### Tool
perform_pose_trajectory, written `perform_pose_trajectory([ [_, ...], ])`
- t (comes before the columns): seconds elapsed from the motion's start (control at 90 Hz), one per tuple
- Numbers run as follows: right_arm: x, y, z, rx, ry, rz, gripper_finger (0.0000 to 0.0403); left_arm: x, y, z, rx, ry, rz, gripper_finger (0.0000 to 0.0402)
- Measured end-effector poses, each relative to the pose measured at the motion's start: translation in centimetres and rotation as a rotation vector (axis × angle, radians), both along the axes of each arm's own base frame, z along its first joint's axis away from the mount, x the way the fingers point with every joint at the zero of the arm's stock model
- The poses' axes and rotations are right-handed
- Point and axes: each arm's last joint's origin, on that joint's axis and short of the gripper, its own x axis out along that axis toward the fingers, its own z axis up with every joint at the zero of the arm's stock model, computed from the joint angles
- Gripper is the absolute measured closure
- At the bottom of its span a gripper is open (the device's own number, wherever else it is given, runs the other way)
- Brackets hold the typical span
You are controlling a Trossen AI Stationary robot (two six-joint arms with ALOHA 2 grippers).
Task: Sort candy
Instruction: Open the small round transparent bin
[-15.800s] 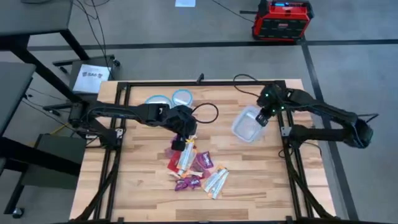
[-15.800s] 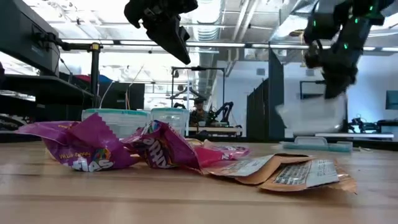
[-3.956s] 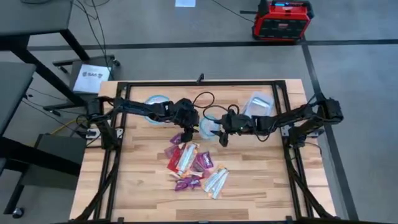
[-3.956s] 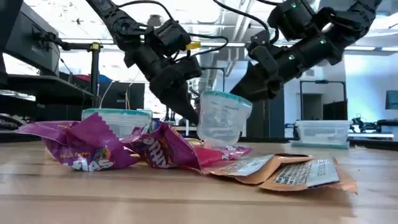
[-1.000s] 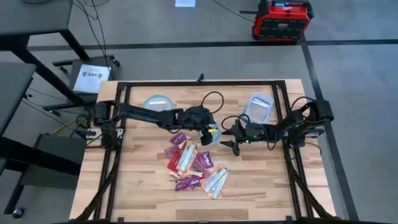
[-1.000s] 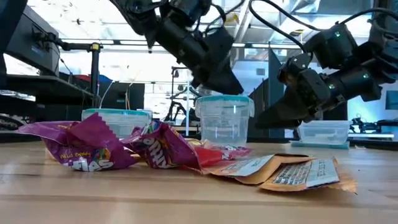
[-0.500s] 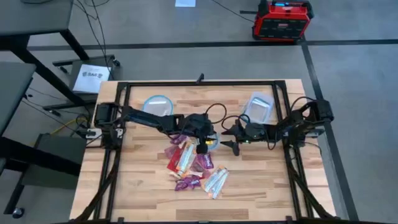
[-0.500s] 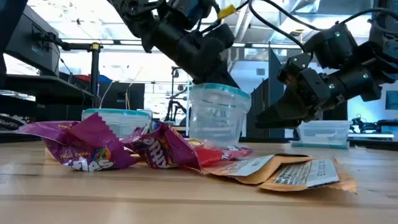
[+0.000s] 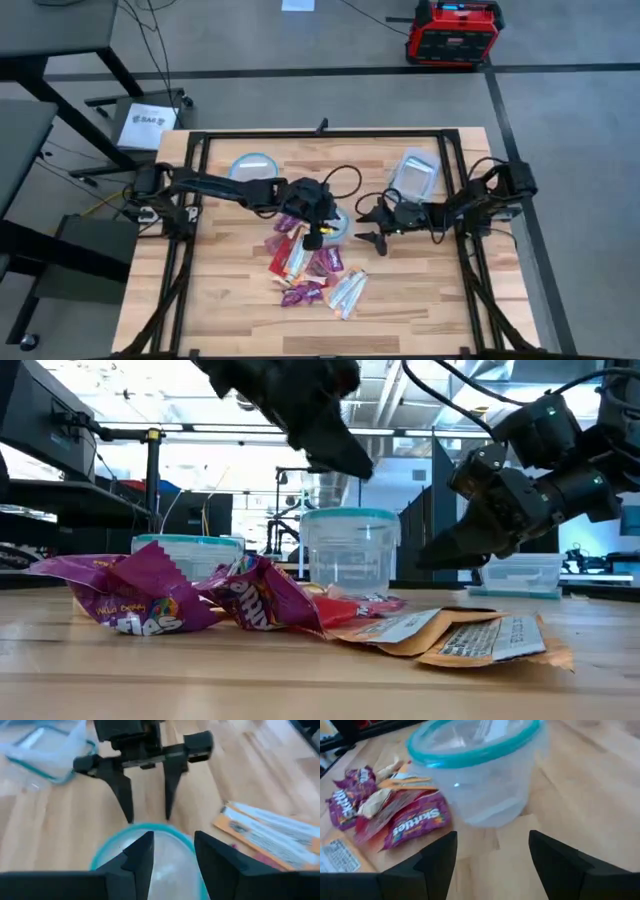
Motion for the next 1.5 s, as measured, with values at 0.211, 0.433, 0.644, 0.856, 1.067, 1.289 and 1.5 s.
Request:
perform_pose_trajectory([
  [0.211, 0.0, 0.3, 0.1, -0.005, -0.007, 0.010, 0.0171, 0.5, 0.5, -4.0, -0.032, -0.081, 0.050, 0.0274],
  [0.433, 0.4, 0.4, 0.3, -0.051, -0.023, 0.030, 0.0171, 1.0, 1.4, -6.7, -0.054, -0.051, 0.000, 0.0274],
  [0.644, 1.2, 0.0, 1.0, -0.071, -0.053, 0.042, 0.0171, 0.9, 2.3, -6.7, -0.028, -0.058, -0.082, 0.0274],
  [0.856, 1.6, 0.5, 1.3, -0.058, -0.066, 0.091, 0.0171, 0.8, 3.3, -6.7, -0.033, -0.062, -0.108, 0.0274],
  [1.067, 1.5, 1.3, 1.3, -0.056, -0.068, 0.122, 0.0171, 0.8, 3.8, -6.7, -0.026, -0.066, -0.108, 0.0274],
  [1.289, 1.7, 2.3, 1.5, -0.053, -0.079, 0.160, 0.0171, 1.0, 3.9, -6.3, -0.016, -0.101, -0.102, 0.0274],
  [1.5, 1.7, 2.3, 1.2, -0.057, -0.043, 0.162, 0.0171, 1.6, 3.8, -4.3, -0.049, -0.136, -0.067, 0.0274],
])
